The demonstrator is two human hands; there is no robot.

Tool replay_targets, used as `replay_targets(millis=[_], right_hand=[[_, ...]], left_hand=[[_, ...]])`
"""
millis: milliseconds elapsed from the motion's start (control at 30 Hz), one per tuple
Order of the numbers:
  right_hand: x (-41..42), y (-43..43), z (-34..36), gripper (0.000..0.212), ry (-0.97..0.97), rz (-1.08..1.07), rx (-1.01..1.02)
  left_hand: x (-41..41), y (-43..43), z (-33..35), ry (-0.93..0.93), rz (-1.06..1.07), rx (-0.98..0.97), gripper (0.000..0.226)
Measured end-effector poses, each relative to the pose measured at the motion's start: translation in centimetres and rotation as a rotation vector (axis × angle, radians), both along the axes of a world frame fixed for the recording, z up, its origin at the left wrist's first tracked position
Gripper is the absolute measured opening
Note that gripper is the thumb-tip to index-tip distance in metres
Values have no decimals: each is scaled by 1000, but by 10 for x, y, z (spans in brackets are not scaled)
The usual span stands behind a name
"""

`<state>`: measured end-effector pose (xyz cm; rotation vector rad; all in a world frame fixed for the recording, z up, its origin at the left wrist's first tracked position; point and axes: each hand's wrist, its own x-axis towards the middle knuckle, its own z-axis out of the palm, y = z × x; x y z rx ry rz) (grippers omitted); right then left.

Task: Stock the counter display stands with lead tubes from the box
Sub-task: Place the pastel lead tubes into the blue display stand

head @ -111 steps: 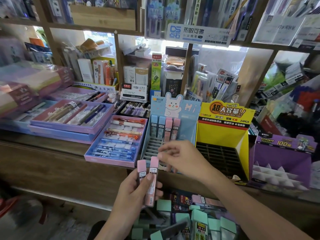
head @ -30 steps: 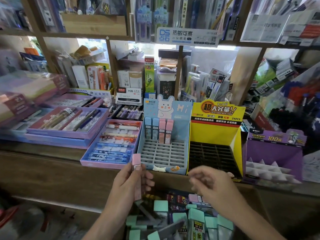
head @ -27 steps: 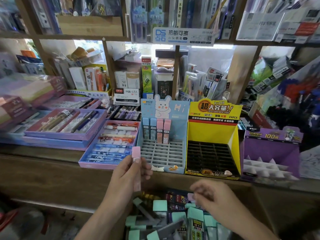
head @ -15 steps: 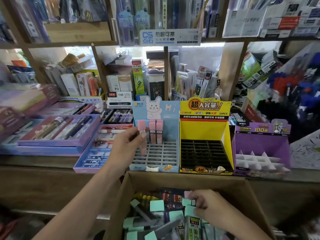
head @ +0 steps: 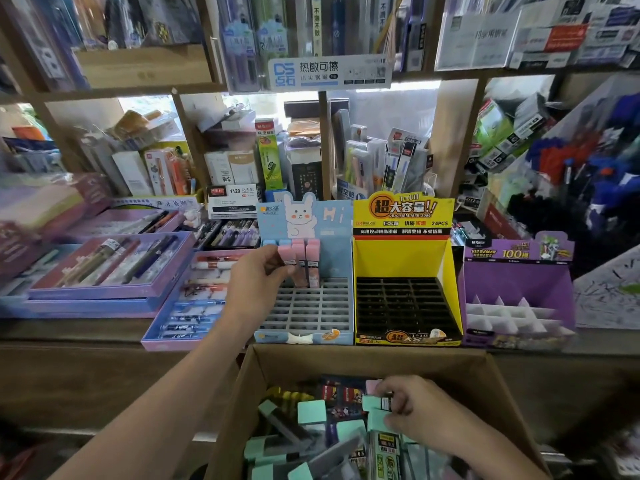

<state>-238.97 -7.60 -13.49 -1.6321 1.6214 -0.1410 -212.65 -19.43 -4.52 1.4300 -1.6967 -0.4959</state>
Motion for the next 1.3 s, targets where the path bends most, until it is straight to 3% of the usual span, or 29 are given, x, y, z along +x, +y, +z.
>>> replay_targets(millis=[267, 667, 900, 1067, 1200, 1300], right_hand=[[-2, -1, -1, 34, -9, 8, 10], [-2, -3, -6, 36, 9, 23, -29], [-1, -3, -9, 37, 4, 26, -50], [-1, 0, -6, 41, 17, 30, -52], [3, 4, -1, 45, 28, 52, -62], [8, 8, 1, 47, 34, 64, -91]], left_hand=[[0, -1, -8, -113, 43, 12, 25], [-8, -9, -12, -366, 108, 54, 7], [-9, -6, -16, -274, 85, 70, 5], [-1, 16, -15, -175, 72, 29, 36], [5, 52, -21, -141, 49, -22, 29], [6, 86, -34, -147, -41, 59, 24]])
